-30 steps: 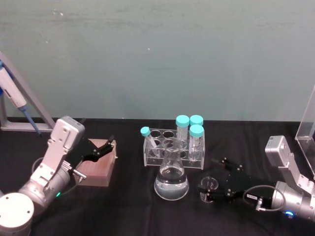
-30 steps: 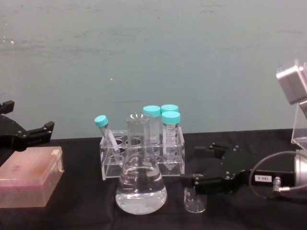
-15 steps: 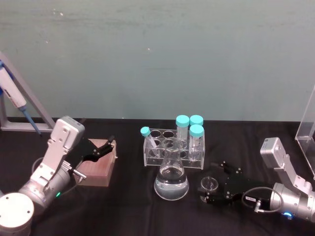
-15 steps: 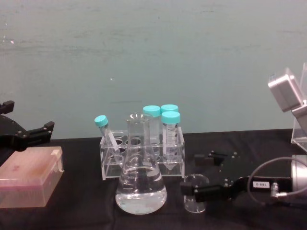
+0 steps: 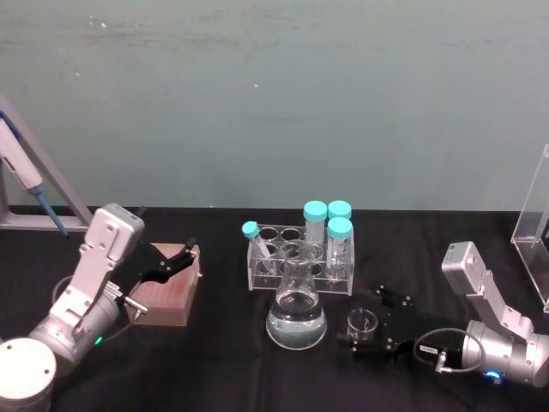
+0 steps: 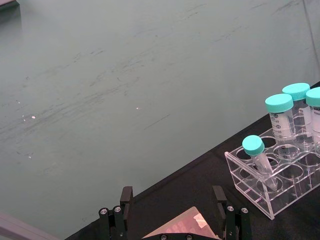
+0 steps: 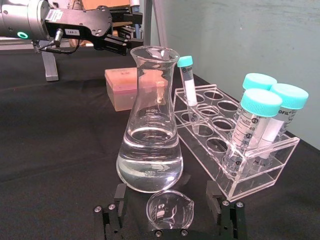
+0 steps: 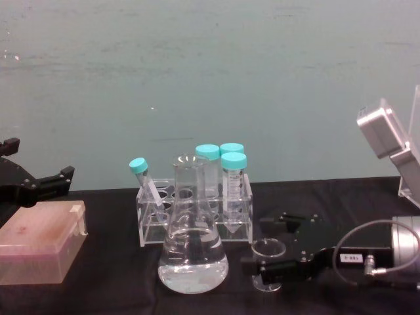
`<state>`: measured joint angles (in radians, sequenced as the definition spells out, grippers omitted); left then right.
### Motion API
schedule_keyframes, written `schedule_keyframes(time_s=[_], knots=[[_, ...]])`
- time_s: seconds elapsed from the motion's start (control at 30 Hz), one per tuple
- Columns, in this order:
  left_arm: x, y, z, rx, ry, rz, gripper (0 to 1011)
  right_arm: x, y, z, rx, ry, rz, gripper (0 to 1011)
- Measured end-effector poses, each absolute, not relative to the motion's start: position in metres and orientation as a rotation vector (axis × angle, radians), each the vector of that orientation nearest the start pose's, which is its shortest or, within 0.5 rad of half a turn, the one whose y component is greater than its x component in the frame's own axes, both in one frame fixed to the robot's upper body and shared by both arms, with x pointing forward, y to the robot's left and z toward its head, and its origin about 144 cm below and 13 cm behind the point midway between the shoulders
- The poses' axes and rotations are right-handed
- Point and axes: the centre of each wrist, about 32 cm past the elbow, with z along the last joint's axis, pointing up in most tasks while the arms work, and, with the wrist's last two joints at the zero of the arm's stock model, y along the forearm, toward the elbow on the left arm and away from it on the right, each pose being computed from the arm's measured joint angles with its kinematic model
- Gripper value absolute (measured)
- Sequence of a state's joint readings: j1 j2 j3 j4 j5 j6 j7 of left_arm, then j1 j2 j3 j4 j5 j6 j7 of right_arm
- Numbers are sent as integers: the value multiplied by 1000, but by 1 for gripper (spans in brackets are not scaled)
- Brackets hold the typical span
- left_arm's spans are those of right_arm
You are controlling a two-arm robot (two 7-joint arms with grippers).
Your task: Place the experimental apparatus aside using one hand.
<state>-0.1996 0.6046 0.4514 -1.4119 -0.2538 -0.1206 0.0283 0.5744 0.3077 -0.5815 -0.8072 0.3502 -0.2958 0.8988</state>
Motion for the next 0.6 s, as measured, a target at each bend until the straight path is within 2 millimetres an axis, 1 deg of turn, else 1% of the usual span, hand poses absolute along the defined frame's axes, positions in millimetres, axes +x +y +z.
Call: schedule_keyframes(time_s=[0.6], knots=[[489, 310, 1140, 304, -285, 1248, 1000, 585, -257, 1099, -232, -36, -426, 1003]])
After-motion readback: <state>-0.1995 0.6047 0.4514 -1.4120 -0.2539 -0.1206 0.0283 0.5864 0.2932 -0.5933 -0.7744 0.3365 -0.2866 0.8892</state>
